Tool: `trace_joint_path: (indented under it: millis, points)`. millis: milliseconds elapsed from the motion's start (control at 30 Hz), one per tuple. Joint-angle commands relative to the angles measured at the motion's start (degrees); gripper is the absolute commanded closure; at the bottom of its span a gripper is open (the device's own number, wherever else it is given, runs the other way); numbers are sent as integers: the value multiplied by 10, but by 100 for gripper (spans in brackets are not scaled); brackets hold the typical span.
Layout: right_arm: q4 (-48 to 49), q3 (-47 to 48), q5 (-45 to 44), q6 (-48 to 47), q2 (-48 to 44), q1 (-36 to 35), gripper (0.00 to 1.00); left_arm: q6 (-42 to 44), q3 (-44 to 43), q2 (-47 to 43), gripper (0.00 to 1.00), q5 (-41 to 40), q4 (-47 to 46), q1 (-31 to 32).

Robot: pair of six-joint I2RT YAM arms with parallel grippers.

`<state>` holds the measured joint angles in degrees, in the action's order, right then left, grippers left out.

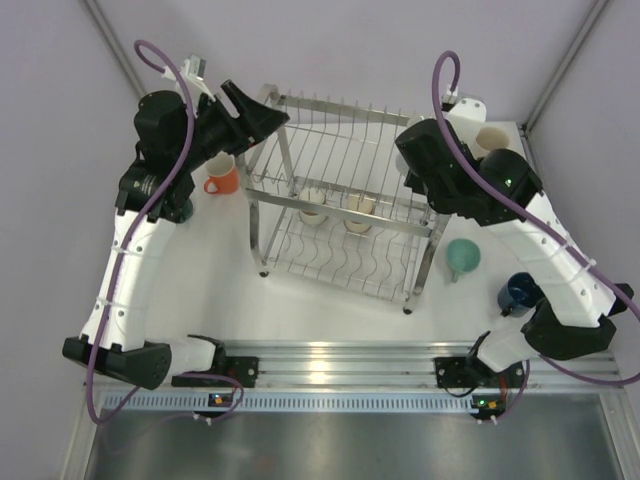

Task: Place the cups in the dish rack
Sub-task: Place the cup upside down on the dish rack

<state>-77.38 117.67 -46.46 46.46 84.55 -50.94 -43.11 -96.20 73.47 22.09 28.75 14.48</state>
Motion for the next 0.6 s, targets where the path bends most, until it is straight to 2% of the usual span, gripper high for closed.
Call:
trace_joint_path:
  millis: [0, 567]
  points:
    - [-56, -2, -10, 3, -21, -1, 70, 9, 1, -19, 27, 9, -7, -4]
    - [-83, 37, -14, -2, -11, -3, 74, 6, 2, -20, 27, 8, -7, -5]
